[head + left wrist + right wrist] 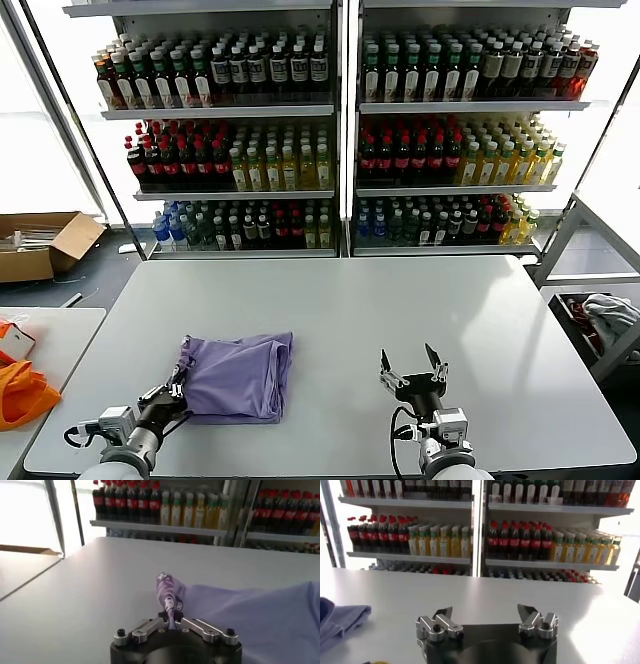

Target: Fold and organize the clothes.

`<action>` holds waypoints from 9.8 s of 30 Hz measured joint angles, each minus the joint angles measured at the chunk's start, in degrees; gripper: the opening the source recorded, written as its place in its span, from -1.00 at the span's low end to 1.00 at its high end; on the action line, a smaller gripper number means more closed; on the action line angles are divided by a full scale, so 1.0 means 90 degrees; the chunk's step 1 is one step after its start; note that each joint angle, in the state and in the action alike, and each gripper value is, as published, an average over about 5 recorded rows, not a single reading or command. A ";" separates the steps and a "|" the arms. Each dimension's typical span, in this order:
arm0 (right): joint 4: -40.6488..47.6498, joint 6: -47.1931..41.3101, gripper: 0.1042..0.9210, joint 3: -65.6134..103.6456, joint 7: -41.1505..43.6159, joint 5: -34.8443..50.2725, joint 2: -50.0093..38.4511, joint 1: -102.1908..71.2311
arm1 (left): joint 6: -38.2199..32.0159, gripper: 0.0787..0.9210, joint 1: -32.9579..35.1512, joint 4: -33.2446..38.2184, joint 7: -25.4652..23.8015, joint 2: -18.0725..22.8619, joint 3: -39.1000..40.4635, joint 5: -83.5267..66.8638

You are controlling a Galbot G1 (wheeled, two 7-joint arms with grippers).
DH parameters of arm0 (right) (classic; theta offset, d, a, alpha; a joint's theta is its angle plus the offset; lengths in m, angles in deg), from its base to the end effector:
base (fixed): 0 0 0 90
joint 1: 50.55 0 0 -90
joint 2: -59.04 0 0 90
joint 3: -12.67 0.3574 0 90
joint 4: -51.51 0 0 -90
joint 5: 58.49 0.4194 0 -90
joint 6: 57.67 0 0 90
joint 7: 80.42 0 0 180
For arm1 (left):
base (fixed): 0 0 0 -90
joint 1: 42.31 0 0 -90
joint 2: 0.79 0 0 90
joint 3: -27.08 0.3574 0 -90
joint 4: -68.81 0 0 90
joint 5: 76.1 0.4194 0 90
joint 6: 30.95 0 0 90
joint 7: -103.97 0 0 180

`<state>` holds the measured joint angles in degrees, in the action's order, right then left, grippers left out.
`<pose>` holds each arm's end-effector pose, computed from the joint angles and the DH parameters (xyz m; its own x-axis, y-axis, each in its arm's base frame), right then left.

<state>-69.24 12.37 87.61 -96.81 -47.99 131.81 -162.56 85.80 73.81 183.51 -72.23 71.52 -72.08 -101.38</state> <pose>0.2611 0.0471 -0.2828 -0.9628 -0.0804 0.2578 -0.0993 0.9932 -0.0612 0.2695 0.1131 -0.3049 -0.8916 -0.0331 0.4516 -0.0698 0.9954 -0.0650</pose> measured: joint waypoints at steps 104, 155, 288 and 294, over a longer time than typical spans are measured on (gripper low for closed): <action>0.0989 -0.1290 0.71 -0.1093 -0.1747 0.4904 0.0916 0.2027 | -0.0920 0.77 0.0756 0.0869 -0.1304 -0.1446 0.0981 0.1786; 0.0573 -0.1475 -0.97 -0.1405 -0.2104 0.5174 0.0528 0.1937 | -0.0903 0.77 0.0103 -0.0363 -0.1111 -0.1563 0.1098 0.0586; 0.0224 -0.0678 0.76 0.0851 -0.0345 0.0917 -0.0840 0.0725 | -0.1648 0.77 0.0510 0.1287 0.0225 0.0725 0.1295 0.1243; 0.0095 -0.0412 0.76 0.0788 -0.0027 0.0732 -0.0773 0.0618 | -0.1712 0.77 0.0565 0.1307 0.0270 0.0706 0.1312 0.1355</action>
<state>-68.39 8.66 94.70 -97.06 -41.41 124.85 -157.00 70.39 78.90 195.27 -69.81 77.88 -60.27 -89.19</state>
